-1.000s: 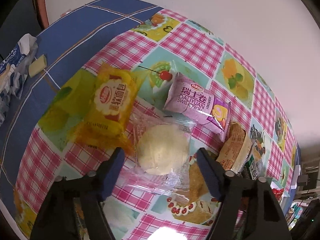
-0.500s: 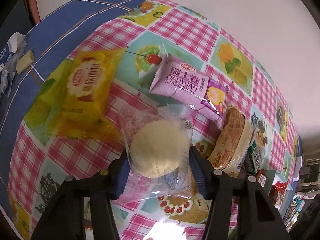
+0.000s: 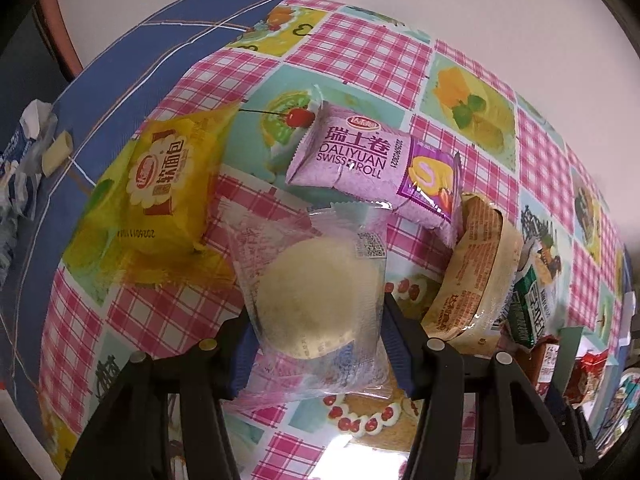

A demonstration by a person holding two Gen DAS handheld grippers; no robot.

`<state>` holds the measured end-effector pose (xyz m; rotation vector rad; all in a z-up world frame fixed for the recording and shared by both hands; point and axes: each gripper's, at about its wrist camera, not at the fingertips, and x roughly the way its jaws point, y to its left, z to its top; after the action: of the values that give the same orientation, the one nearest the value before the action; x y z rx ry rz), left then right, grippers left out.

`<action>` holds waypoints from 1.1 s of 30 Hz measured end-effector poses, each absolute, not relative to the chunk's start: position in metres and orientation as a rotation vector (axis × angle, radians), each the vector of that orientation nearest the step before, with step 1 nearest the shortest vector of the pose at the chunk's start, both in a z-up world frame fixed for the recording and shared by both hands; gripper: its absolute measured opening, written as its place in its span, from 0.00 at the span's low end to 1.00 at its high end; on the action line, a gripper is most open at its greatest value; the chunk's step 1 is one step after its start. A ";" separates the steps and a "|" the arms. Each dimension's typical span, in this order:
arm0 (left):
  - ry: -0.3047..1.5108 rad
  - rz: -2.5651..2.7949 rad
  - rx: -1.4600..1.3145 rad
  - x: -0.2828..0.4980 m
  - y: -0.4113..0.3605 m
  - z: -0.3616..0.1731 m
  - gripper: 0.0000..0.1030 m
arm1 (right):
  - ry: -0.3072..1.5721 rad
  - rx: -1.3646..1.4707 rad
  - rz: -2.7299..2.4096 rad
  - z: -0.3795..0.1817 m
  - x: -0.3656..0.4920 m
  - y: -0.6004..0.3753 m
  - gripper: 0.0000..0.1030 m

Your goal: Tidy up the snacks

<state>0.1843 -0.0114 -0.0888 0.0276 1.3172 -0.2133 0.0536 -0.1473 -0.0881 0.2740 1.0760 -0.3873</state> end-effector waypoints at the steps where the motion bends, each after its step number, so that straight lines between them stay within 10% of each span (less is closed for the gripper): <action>1: 1.314 -0.210 0.042 0.183 -0.014 -0.089 0.56 | 1.076 0.256 -0.390 -0.089 0.053 -0.145 0.45; 33: 1.297 -0.217 0.074 0.170 -0.021 -0.075 0.51 | 1.069 0.236 -0.380 -0.084 0.047 -0.143 0.41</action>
<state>0.1696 -0.0211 -0.0747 0.0738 1.2971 -0.2169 0.0475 -0.1429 -0.0840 0.2364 1.0690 -0.3803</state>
